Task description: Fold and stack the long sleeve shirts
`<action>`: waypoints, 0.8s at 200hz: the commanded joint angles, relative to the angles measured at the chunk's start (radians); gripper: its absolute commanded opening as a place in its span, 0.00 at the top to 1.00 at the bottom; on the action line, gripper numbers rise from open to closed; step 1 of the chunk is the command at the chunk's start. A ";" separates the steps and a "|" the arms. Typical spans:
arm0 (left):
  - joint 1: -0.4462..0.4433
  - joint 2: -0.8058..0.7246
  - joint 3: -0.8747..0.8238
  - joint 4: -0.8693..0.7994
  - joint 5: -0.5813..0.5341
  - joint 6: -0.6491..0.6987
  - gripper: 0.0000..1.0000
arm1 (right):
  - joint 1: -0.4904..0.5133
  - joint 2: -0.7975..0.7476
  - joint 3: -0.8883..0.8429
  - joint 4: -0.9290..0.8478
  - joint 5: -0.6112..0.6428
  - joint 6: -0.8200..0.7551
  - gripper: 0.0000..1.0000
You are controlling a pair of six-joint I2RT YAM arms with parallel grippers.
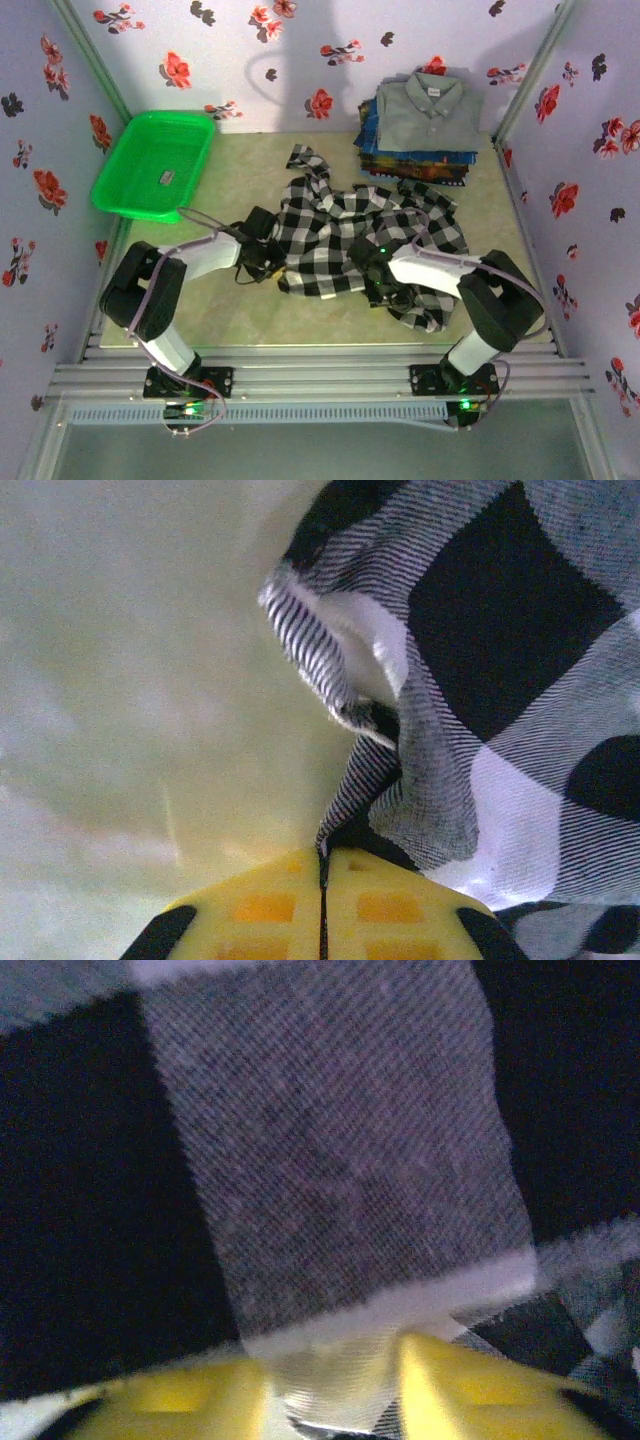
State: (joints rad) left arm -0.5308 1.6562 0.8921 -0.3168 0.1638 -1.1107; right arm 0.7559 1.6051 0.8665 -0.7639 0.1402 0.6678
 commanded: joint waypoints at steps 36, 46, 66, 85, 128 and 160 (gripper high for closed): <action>0.171 -0.123 -0.030 0.006 0.001 0.139 0.92 | 0.006 -0.112 0.075 -0.059 0.036 -0.109 0.96; 0.195 -0.139 -0.022 -0.013 0.008 0.161 0.92 | 0.007 -0.183 0.112 -0.080 -0.033 -0.157 0.98; 0.235 -0.165 0.003 -0.054 0.017 0.207 0.92 | 0.007 -0.311 0.223 -0.147 -0.164 -0.225 1.00; 0.268 -0.179 0.021 -0.088 0.021 0.235 0.92 | 0.008 -0.408 0.347 -0.191 -0.245 -0.264 1.00; 0.305 -0.196 0.033 -0.119 0.034 0.265 0.93 | 0.019 -0.453 0.540 -0.142 -0.528 -0.211 1.00; 0.323 -0.207 0.017 -0.133 0.031 0.279 0.94 | 0.084 -0.444 0.547 0.000 -0.698 -0.117 1.00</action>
State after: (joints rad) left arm -0.2276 1.4811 0.8967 -0.4042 0.1875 -0.8749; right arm 0.7940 1.1347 1.4036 -0.8547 -0.3447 0.4786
